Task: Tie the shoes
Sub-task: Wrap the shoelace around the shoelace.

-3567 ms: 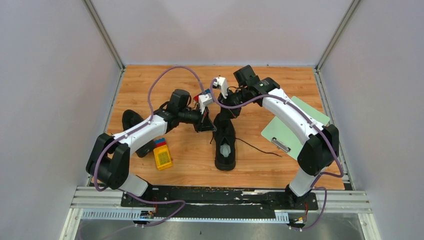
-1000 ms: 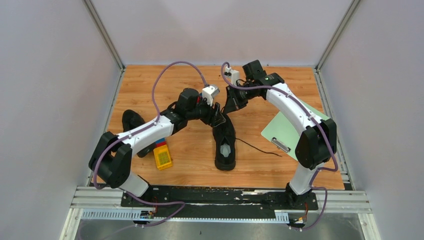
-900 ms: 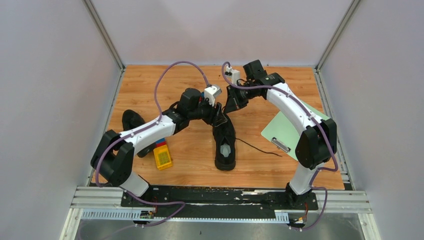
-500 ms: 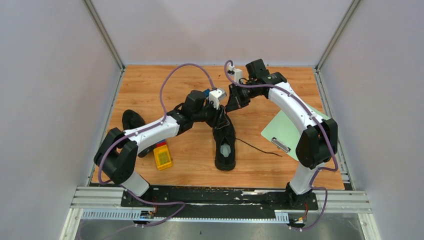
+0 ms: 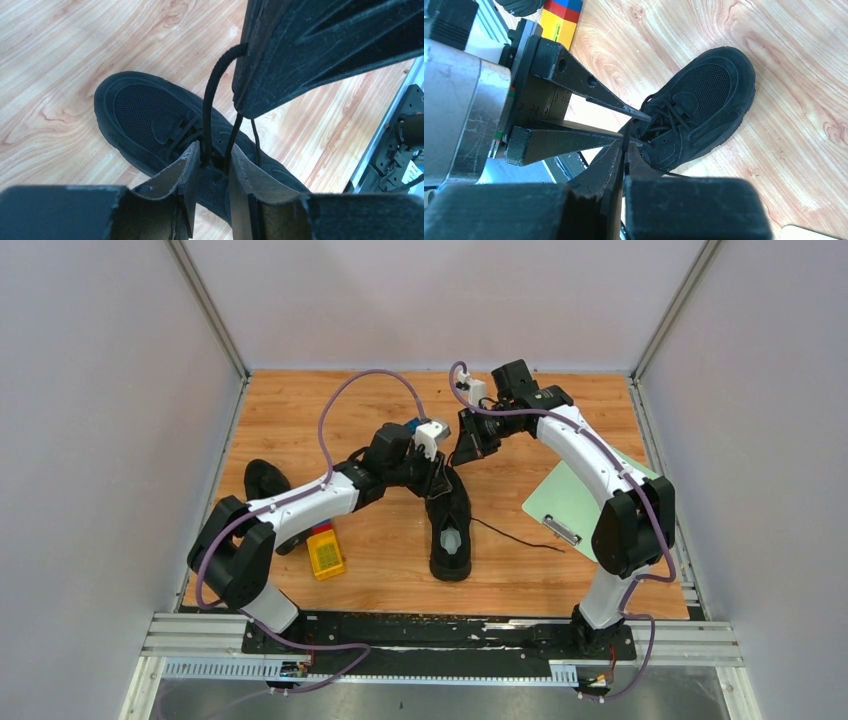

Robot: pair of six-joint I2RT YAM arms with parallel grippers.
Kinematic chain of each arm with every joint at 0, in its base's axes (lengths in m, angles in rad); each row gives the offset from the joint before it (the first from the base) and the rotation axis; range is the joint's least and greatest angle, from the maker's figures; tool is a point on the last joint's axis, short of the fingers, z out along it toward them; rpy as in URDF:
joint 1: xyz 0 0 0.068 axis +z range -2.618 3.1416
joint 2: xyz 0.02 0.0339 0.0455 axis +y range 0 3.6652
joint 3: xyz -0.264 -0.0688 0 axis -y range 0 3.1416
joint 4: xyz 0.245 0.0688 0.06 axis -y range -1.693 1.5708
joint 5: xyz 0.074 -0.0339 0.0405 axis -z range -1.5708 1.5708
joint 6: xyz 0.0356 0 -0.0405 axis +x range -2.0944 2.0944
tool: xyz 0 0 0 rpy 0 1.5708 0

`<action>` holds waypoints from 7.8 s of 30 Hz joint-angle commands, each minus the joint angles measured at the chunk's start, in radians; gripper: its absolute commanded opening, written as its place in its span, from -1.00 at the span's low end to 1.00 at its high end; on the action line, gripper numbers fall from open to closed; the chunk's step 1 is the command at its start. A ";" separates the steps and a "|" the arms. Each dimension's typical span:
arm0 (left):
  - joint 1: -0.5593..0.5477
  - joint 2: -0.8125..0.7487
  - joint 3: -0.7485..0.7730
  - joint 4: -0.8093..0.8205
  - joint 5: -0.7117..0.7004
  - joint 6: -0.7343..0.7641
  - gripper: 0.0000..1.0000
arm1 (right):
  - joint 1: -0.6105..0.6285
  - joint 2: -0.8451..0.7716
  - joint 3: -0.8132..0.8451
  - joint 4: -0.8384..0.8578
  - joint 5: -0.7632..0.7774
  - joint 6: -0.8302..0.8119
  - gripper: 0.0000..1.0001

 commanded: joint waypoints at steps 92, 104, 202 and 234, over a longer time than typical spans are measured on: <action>0.012 -0.005 -0.050 0.063 0.270 0.068 -1.00 | -0.197 -0.476 -0.825 0.042 0.461 -1.102 -0.31; 0.013 0.003 -0.046 0.061 0.267 0.066 -1.00 | -0.198 -0.461 -0.901 0.022 0.551 -1.109 -0.26; 0.067 0.070 -0.142 0.532 0.595 -0.207 -1.00 | 0.082 -0.407 -0.123 -0.033 -0.148 -0.305 -1.00; 0.102 0.024 -0.104 0.253 0.494 -0.069 -1.00 | 0.227 -0.491 -0.195 -0.134 -0.001 -0.524 -1.00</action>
